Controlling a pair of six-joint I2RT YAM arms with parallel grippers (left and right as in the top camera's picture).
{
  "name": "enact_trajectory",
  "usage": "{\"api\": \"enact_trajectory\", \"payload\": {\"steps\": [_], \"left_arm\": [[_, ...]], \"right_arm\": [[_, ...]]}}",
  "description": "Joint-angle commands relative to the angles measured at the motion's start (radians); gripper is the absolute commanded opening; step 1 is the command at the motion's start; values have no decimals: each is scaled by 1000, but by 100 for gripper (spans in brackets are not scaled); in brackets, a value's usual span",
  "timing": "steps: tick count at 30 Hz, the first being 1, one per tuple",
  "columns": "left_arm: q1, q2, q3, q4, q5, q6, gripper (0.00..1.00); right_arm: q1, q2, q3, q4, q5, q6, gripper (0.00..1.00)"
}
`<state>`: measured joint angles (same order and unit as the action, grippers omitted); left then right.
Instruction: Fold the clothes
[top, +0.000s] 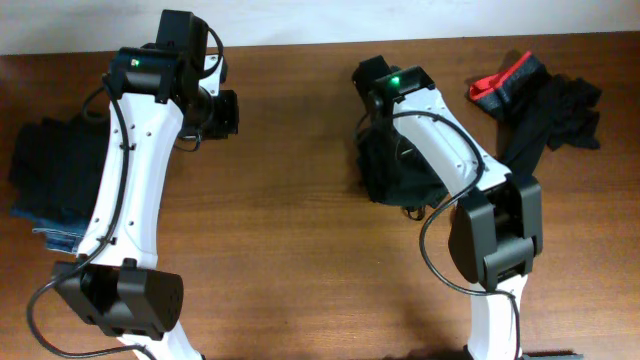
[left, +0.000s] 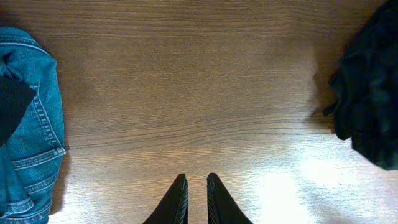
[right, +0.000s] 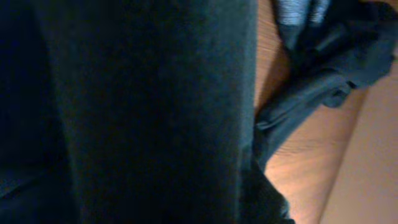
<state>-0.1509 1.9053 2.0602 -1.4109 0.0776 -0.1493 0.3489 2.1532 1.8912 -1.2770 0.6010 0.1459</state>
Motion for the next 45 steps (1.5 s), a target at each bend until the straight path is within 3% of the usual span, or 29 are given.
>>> {"api": "enact_trajectory", "payload": {"steps": [1, 8, 15, 20, 23, 27, 33, 39, 45], "left_arm": [[6, -21, 10, 12, -7, 9, 12], [6, -21, 10, 41, -6, 9, 13], [6, -21, 10, 35, -6, 9, 13], [6, -21, 10, 42, -6, 9, 15], [6, -21, 10, 46, -6, 9, 16], [6, -21, 10, 45, -6, 9, 16], [6, -21, 10, 47, -6, 9, 17], [6, -21, 10, 55, -6, 9, 17], [6, -21, 10, 72, -6, 9, 20]], "right_arm": [[-9, -8, -8, -2, 14, 54, 4], [52, -3, -75, 19, -190, 46, 4], [90, -3, -351, 243, -209, -13, 4], [89, -3, -442, 325, -280, -40, 10], [90, -6, -426, 308, -283, -65, 27], [92, -18, -343, 224, -341, -64, 36], [110, -92, -177, 74, -436, -90, 78], [122, -126, -70, 15, -437, -85, 77], [137, -139, -13, -20, -467, -87, 48]]}}
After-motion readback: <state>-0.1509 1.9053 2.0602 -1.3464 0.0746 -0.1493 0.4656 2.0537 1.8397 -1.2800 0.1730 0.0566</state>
